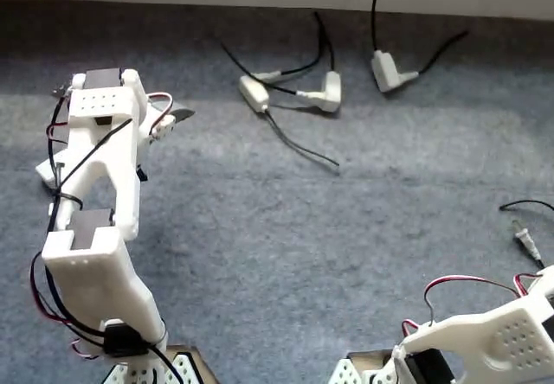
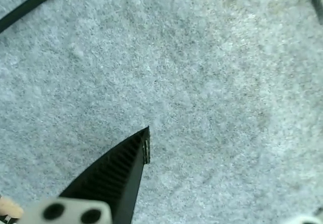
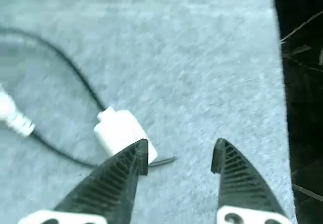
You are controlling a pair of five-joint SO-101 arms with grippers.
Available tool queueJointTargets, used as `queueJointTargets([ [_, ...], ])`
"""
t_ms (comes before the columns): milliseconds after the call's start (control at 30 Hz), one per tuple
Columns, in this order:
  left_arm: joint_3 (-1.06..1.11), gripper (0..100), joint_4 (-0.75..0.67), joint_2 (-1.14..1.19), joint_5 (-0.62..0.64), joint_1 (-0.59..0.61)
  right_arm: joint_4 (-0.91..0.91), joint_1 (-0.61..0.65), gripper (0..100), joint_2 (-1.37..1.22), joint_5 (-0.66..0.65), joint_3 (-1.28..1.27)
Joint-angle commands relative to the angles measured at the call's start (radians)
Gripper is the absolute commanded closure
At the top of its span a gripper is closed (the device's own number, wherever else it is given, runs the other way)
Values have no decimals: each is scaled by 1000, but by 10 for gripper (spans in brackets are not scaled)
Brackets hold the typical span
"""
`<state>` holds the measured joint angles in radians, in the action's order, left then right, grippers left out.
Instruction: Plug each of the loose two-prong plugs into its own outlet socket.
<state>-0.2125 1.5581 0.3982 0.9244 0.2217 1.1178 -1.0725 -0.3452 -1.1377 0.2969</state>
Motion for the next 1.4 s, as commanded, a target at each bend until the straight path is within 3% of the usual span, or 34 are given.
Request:
queueJointTargets([
  [0,-4,461,-11,-4,3,-15,139,-8,793,-5,-193,50],
  [267,-2,461,-11,-4,3,-15,91,-38,793,-231,-376,136],
  [767,-2,461,-11,-4,3,-15,96,-42,796,-598,-385,645],
  [933,-2,461,-11,-4,3,-15,99,-42,937,-638,-377,742],
  [1033,-2,461,-11,-4,3,-15,101,-35,971,-636,-298,789],
  [1133,-2,461,-11,-4,3,-15,203,-19,971,-636,-265,874],
  [1267,-2,461,-11,-4,3,-15,533,41,971,-636,-244,1029],
  [1300,-2,461,-11,-4,3,-15,628,65,971,-636,-212,1078],
  [1367,-2,461,-11,-4,3,-15,642,116,971,-634,-61,1139],
])
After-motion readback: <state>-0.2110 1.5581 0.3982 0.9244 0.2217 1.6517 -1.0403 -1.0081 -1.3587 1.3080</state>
